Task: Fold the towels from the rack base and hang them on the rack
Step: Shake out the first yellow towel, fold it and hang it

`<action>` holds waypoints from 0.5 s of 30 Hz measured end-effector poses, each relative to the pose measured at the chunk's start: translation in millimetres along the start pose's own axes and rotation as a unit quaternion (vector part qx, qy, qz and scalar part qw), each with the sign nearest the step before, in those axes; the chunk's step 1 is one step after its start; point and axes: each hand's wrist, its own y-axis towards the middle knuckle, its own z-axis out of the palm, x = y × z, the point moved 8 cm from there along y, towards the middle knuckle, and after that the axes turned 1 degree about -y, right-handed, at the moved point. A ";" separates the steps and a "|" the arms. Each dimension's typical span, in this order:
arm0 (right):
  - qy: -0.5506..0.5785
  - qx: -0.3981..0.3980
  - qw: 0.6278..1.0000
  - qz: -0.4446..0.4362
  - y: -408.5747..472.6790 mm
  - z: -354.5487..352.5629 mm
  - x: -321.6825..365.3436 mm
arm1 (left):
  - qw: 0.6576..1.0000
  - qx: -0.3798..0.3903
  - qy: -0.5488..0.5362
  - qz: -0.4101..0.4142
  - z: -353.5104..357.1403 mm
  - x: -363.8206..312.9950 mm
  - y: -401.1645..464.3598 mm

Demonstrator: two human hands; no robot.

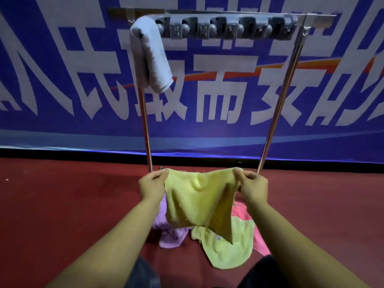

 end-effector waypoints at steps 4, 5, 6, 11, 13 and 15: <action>-0.030 0.048 0.998 -0.001 -4.4 21.9 -26.3 | 0.999 0.032 0.005 0.007 15.1 23.3 -11.6; -0.039 0.055 0.998 -0.014 -3.0 26.7 -24.1 | 0.999 0.041 -0.010 -0.008 21.1 27.8 -14.7; -0.044 0.062 0.997 -0.027 -1.8 31.3 -22.0 | 0.999 0.046 -0.020 -0.020 26.5 30.9 -16.2; -0.046 0.113 0.992 -0.028 -6.4 52.1 -22.5 | 0.996 0.070 -0.032 -0.054 42.5 31.8 -18.3; -0.020 0.131 0.991 -0.015 -11.8 59.4 -20.3 | 0.994 0.080 -0.032 -0.065 47.2 33.2 -20.1; -0.011 0.148 0.989 -0.010 -15.1 68.8 -19.3 | 0.993 0.085 -0.037 -0.079 53.6 35.0 -23.2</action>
